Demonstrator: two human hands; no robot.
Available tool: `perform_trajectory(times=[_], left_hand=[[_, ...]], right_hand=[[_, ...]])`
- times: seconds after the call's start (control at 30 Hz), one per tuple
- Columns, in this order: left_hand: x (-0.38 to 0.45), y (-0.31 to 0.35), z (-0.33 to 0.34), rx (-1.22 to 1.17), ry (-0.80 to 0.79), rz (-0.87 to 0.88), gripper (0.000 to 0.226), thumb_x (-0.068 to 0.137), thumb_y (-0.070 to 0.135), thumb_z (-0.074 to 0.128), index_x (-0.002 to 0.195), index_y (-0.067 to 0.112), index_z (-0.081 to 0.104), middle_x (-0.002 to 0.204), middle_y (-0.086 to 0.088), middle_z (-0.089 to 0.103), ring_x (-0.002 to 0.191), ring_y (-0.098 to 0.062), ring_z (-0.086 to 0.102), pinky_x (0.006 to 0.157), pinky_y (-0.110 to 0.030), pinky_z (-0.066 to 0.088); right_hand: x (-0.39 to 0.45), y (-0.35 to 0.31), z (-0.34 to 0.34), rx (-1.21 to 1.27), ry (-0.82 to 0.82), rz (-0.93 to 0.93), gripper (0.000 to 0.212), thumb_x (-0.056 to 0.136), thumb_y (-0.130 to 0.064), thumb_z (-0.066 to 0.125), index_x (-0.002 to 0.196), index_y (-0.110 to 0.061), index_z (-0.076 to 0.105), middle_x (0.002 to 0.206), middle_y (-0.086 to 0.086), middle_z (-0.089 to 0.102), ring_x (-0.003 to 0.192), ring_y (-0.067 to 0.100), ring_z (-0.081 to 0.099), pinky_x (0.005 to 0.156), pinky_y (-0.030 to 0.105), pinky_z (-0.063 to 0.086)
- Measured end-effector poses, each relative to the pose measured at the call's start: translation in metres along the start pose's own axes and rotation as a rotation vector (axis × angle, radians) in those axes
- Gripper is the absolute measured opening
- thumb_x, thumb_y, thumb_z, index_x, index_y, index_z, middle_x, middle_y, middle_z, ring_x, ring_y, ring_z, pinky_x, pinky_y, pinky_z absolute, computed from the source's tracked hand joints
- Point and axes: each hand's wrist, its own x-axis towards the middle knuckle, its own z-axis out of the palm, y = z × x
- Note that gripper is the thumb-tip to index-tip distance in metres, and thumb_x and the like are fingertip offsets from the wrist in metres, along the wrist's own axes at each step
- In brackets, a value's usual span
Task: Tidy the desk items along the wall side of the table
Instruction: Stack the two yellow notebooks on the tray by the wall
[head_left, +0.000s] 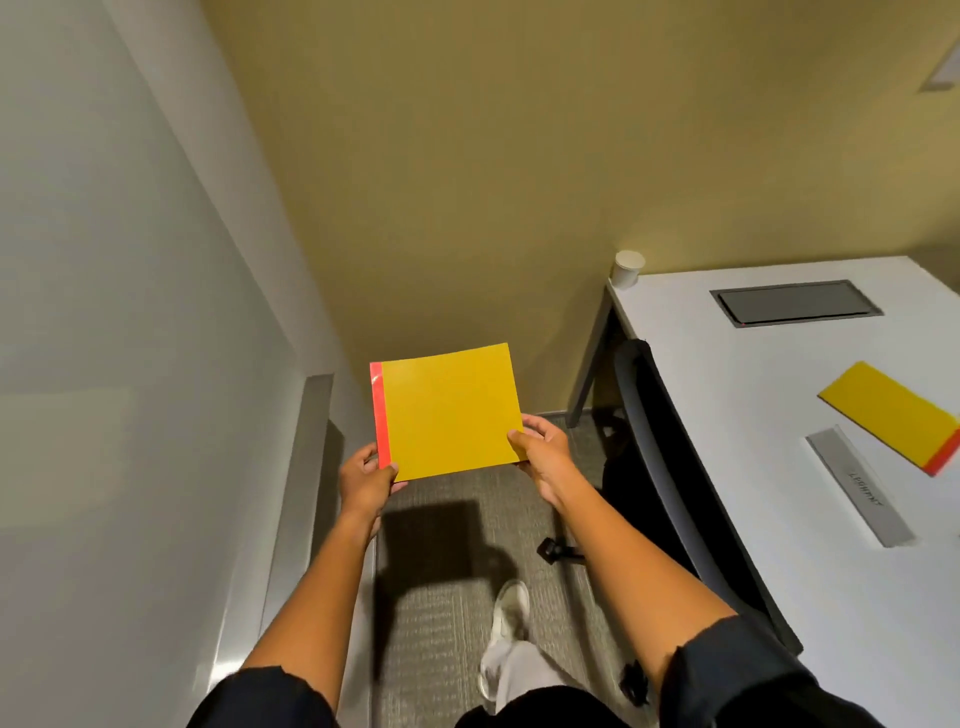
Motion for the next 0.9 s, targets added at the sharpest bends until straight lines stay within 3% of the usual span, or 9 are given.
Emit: perform_trajectory(times=[0.23, 0.33, 0.47, 0.63, 0.7, 0.8, 0.9], left_hand=[[0.116, 0.074, 0.069, 0.008, -0.073, 0.057, 0.046, 0.093, -0.009, 0.051, 0.138, -0.001, 0.044, 0.129, -0.022, 0.059, 0.117, -0.038, 0.058, 0.096, -0.047, 0.050], [0.159, 0.104, 0.110, 0.020, -0.110, 0.040, 0.046, 0.093, -0.010, 0.050, 0.138, -0.003, 0.043, 0.129, -0.024, 0.059, 0.118, -0.040, 0.058, 0.097, -0.047, 0.049], [0.211, 0.143, 0.172, 0.039, -0.184, 0.074, 0.044, 0.093, -0.011, 0.050, 0.136, -0.005, 0.045, 0.127, -0.025, 0.060, 0.117, -0.040, 0.059, 0.095, -0.047, 0.050], [0.250, 0.165, 0.242, 0.071, -0.322, 0.065, 0.035, 0.091, -0.011, 0.053, 0.125, -0.001, 0.053, 0.118, -0.021, 0.065, 0.100, -0.030, 0.063, 0.089, -0.043, 0.053], [0.264, 0.171, 0.271, 0.094, -0.389, 0.053, 0.032, 0.090, -0.012, 0.053, 0.118, 0.003, 0.056, 0.114, -0.018, 0.066, 0.099, -0.029, 0.064, 0.087, -0.043, 0.053], [0.285, 0.178, 0.318, 0.132, -0.512, 0.034, 0.029, 0.089, -0.013, 0.054, 0.110, 0.006, 0.058, 0.108, -0.015, 0.067, 0.098, -0.029, 0.065, 0.076, -0.037, 0.056], [0.301, 0.185, 0.367, 0.184, -0.616, 0.018, 0.026, 0.086, -0.015, 0.057, 0.097, 0.009, 0.059, 0.095, -0.009, 0.068, 0.084, -0.021, 0.066, 0.064, -0.027, 0.056]], right_hand=[[0.111, -0.081, 0.004, -0.010, 0.094, -0.038, 0.032, 0.092, -0.002, 0.059, 0.123, -0.010, 0.060, 0.109, 0.010, 0.067, 0.082, 0.015, 0.059, 0.057, 0.023, 0.039], [0.155, -0.119, -0.007, 0.006, 0.148, -0.026, 0.030, 0.090, -0.001, 0.059, 0.119, -0.010, 0.063, 0.105, 0.009, 0.069, 0.089, 0.019, 0.060, 0.060, 0.025, 0.042], [0.205, -0.171, -0.026, 0.034, 0.256, -0.024, 0.021, 0.089, 0.001, 0.056, 0.097, -0.016, 0.065, 0.084, 0.004, 0.064, 0.074, 0.015, 0.055, 0.062, 0.026, 0.043], [0.244, -0.203, -0.066, 0.074, 0.408, -0.039, 0.028, 0.087, 0.003, 0.053, 0.110, -0.001, 0.067, 0.089, 0.011, 0.065, 0.075, 0.021, 0.057, 0.062, 0.028, 0.044], [0.255, -0.213, -0.086, 0.138, 0.468, -0.041, 0.024, 0.086, 0.004, 0.053, 0.103, -0.004, 0.068, 0.087, 0.009, 0.067, 0.072, 0.020, 0.061, 0.064, 0.030, 0.050], [0.272, -0.225, -0.116, 0.216, 0.593, -0.055, 0.028, 0.084, 0.004, 0.054, 0.106, -0.007, 0.067, 0.104, 0.016, 0.066, 0.088, 0.030, 0.064, 0.079, 0.042, 0.056], [0.279, -0.243, -0.149, 0.293, 0.686, -0.071, 0.030, 0.084, 0.005, 0.053, 0.108, -0.006, 0.066, 0.096, 0.017, 0.065, 0.078, 0.028, 0.063, 0.076, 0.041, 0.057]])
